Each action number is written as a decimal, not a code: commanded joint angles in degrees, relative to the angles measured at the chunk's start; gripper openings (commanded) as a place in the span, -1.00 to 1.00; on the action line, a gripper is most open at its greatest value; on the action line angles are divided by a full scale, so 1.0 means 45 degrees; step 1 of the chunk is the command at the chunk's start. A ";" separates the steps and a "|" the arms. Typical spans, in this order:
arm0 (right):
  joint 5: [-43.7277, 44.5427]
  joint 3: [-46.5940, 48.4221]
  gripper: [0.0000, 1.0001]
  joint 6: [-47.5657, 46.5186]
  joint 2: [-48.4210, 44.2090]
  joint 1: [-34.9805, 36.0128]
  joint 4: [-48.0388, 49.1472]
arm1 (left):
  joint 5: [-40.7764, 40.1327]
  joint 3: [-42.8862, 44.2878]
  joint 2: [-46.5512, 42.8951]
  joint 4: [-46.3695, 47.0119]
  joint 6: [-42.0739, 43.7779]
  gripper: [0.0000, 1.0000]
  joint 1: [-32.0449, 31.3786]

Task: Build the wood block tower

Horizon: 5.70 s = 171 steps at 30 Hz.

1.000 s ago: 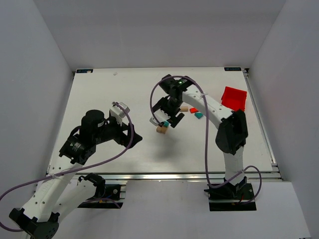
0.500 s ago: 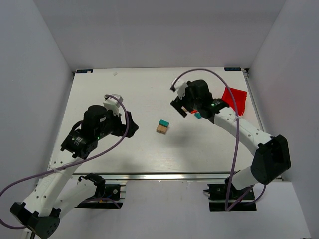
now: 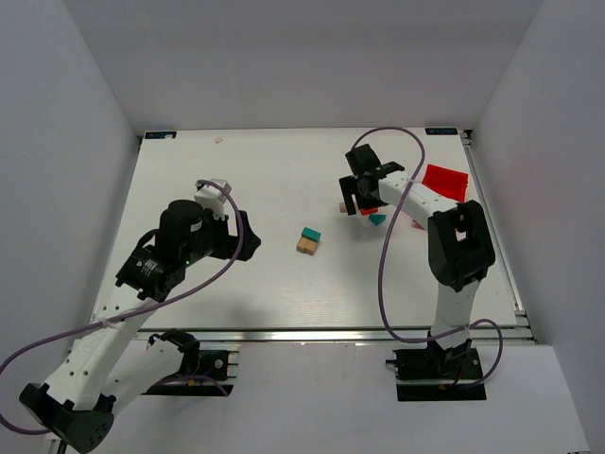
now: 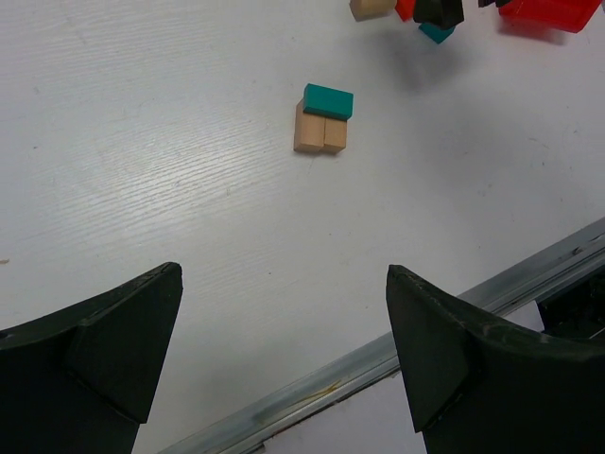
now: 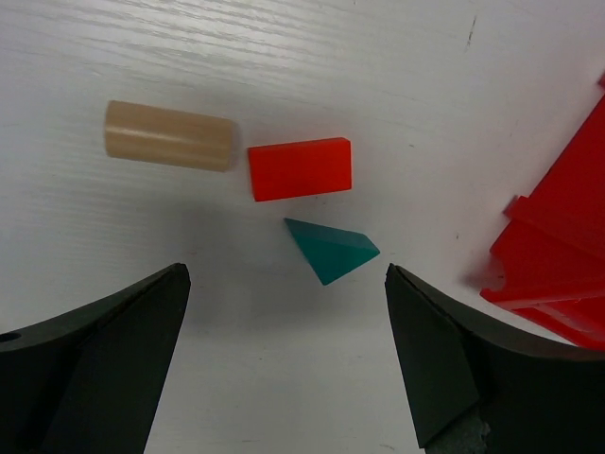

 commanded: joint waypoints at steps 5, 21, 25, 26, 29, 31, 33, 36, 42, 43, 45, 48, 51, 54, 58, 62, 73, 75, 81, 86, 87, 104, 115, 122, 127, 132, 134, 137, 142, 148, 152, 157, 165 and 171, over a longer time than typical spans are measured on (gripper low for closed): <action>-0.0626 0.1166 0.78 -0.0137 0.1091 -0.0877 -0.0320 | -0.0314 -0.0015 -0.0244 0.0048 0.0211 0.96 0.0023; -0.1857 0.2671 0.50 0.0292 0.3164 -0.1717 -0.0417 | -0.0412 0.0004 0.0127 0.0224 0.0348 0.96 0.0023; -0.2207 0.2320 0.16 0.0371 0.2930 -0.1757 -0.0300 | -0.0393 0.0101 0.0245 0.0126 0.0348 0.96 0.0023; -0.2286 0.2281 0.12 0.0371 0.2871 -0.1757 -0.0320 | -0.0393 0.0121 0.0225 0.0068 0.0348 0.96 0.0023; -0.2560 0.1988 0.02 0.0312 0.2540 -0.1757 -0.0164 | -0.0296 0.0121 0.0070 0.0048 0.0348 0.96 -0.0016; -0.2755 0.1735 -0.03 0.0254 0.2247 -0.1757 -0.0028 | -0.0276 0.0102 -0.0028 0.0067 0.0329 0.96 -0.0016; -0.2970 0.1559 -0.10 -0.0444 0.1819 -0.1738 0.0361 | -0.0314 0.0102 -0.0165 0.0009 0.0270 0.96 -0.0035; -0.3827 0.0877 -0.09 -0.2817 0.0806 -0.1563 0.1334 | -0.0276 0.0102 -0.0282 -0.0108 0.0231 0.96 -0.0016; -0.7886 -0.1506 -0.05 -0.8934 -0.2492 -0.1074 0.3099 | -0.0061 -0.0074 -0.0594 -0.0167 0.0211 0.96 -0.0075; -0.9324 -0.1798 -0.04 -1.1285 -0.2887 -0.0977 0.3156 | -0.0022 -0.0074 -0.0614 -0.0167 0.0211 0.96 -0.0075; -1.0640 -0.2520 -0.04 -1.3582 -0.3997 -0.0625 0.2983 | -0.0002 -0.0113 -0.0712 -0.0089 0.0270 0.96 -0.0094; -1.2751 -0.2176 -0.05 -1.6847 -0.4609 -0.0156 0.1775 | -0.0022 -0.0055 -0.0810 -0.0089 0.0387 0.96 -0.0094; -1.4158 -0.0502 -0.05 -2.0167 -0.4104 0.0332 -0.1190 | -0.0178 0.0023 -0.0927 -0.0128 0.0446 0.96 -0.0075; -1.3930 0.0909 -0.01 -2.2962 -0.3011 0.0995 -0.4101 | -0.0568 0.0179 -0.0908 -0.0498 0.0485 0.96 -0.0075; -1.2681 0.2745 0.03 -2.4978 -0.1721 0.1777 -0.5749 | -0.0803 0.0317 -0.0946 -0.1045 0.0621 0.96 -0.0016; -1.1314 0.3430 0.03 -2.6735 -0.0551 0.2499 -0.6529 | -0.1252 0.0180 -0.1142 -0.1241 0.0817 0.96 -0.0016; -0.8656 0.5093 0.00 -2.9180 0.1678 0.3302 -0.8484 | -0.0998 0.0024 -0.1338 -0.1164 0.1266 0.96 -0.0016; -0.8421 0.5132 0.00 -2.9258 0.1932 0.3360 -0.8426 | -0.0476 0.0023 -0.1201 -0.1124 0.1383 0.96 -0.0016; -0.8848 0.4840 0.00 -2.9725 0.2167 0.3497 -0.8406 | -0.0296 -0.0093 -0.0849 -0.0929 0.1676 0.96 -0.0016; -0.8967 0.4625 0.00 -2.9825 0.2401 0.3614 -0.7840 | -0.0081 -0.0211 -0.0985 -0.0617 0.1871 0.96 -0.0016; -0.9025 0.4605 0.00 -2.9844 0.2441 0.3653 -0.7743 | -0.0061 -0.0230 -0.1082 -0.0597 0.1872 0.97 -0.0016; -0.9182 0.4488 0.02 -3.0098 0.3027 0.3731 -0.7214 | 0.0174 -0.0211 -0.1533 -0.0636 0.2164 0.96 -0.0094; -0.9319 0.4214 0.06 -3.0527 0.3125 0.3712 -0.7157 | 0.0232 -0.0191 -0.1298 -0.0636 0.2243 0.96 -0.0114; -0.9240 0.4214 0.07 -3.0469 0.3144 0.3673 -0.7116 | 0.0194 -0.0230 -0.1240 -0.0578 0.2262 0.96 -0.0114; -0.9143 0.4038 0.08 -3.0527 0.3105 0.3673 -0.7175 | 0.0213 -0.0250 -0.1201 -0.0577 0.2282 0.96 -0.0133; -0.9084 0.4019 0.08 -3.0333 0.3124 0.3692 -0.7059 | 0.0193 -0.0250 -0.1240 -0.0558 0.2282 0.96 -0.0133; -0.9104 0.4038 0.08 -3.0313 0.3125 0.3692 -0.7000 | 0.0271 -0.0250 -0.1201 -0.0558 0.2282 0.96 -0.0133; -0.9123 0.4077 0.09 -3.0313 0.3183 0.3673 -0.6961 | 0.0310 -0.0230 -0.1162 -0.0538 0.2282 0.96 -0.0133; -0.9123 0.4077 0.13 -3.0235 0.3222 0.3653 -0.6843 | 0.0388 -0.0250 -0.1122 -0.0519 0.2321 0.96 -0.0133; -0.9045 0.4077 0.17 -3.0234 0.3242 0.3634 -0.6745 | 0.0428 -0.0250 -0.1122 -0.0558 0.2301 0.96 -0.0114; -0.8948 0.4039 0.19 -3.0235 0.3242 0.3653 -0.6687 | 0.0232 -0.0172 -0.1103 -0.0694 0.2204 0.96 -0.0114; -0.8869 0.4019 0.20 -3.0254 0.3242 0.3634 -0.6687 | 0.0310 -0.0172 -0.1123 -0.0675 0.2223 0.96 -0.0114; -0.8908 0.3921 0.23 -3.0157 0.3203 0.3634 -0.6531 | 0.0291 -0.0211 -0.1083 -0.0617 0.2204 0.96 -0.0114; -0.8967 0.3999 0.29 -3.0235 0.3261 0.3653 -0.6531 | 0.0194 -0.0230 -0.1083 -0.0558 0.2184 0.96 -0.0133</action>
